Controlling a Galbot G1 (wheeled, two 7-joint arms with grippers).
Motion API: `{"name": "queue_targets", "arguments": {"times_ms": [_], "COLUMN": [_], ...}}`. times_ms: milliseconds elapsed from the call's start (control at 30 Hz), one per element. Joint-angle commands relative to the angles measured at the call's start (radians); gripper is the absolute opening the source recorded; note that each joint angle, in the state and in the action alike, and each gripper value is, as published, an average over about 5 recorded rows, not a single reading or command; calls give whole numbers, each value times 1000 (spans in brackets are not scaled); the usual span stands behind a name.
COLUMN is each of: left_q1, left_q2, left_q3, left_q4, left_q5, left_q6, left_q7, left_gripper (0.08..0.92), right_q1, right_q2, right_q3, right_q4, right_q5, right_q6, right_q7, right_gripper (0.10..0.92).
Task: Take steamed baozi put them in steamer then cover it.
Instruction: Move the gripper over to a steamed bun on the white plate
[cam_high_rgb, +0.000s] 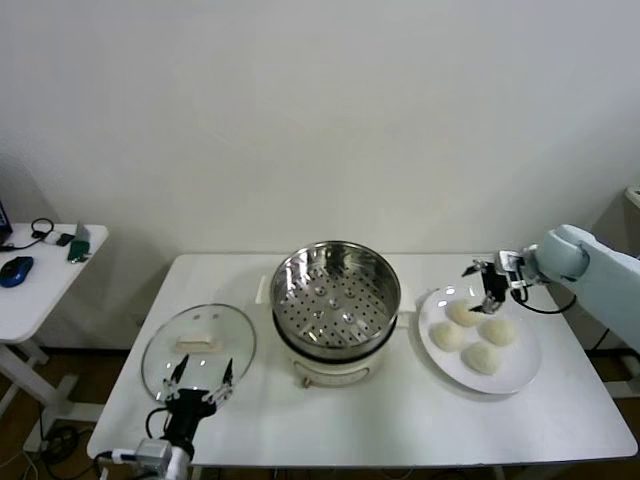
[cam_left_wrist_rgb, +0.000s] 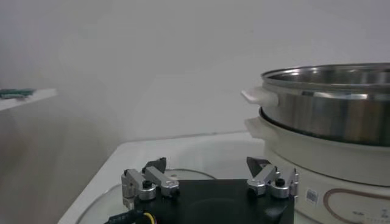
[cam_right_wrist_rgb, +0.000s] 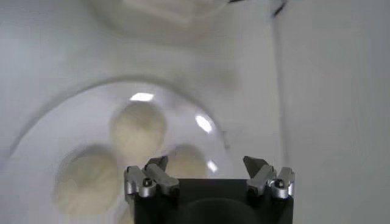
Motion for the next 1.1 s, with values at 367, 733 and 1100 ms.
{"name": "queue_targets", "arguments": {"times_ms": [367,733,1100], "left_q1": [3,7,2], "left_q2": [3,1,1], "left_q3": [-10,-14,-17], "left_q4": [12,16,26], "left_q5": [3,4,5], "left_q6": [-20,-26,-28], "left_q7": [0,0,-2], "left_gripper": [823,823,823], "right_q1": [-18,-56,-58], "right_q2": [291,307,308], "right_q3": [-41,2,18], "right_q4": [-419,-443,-440], "right_q5": [-97,-119,-147], "right_q6": [63,58,69], "right_q7": [-88,-79,-66], "right_gripper": [823,821,653]}}
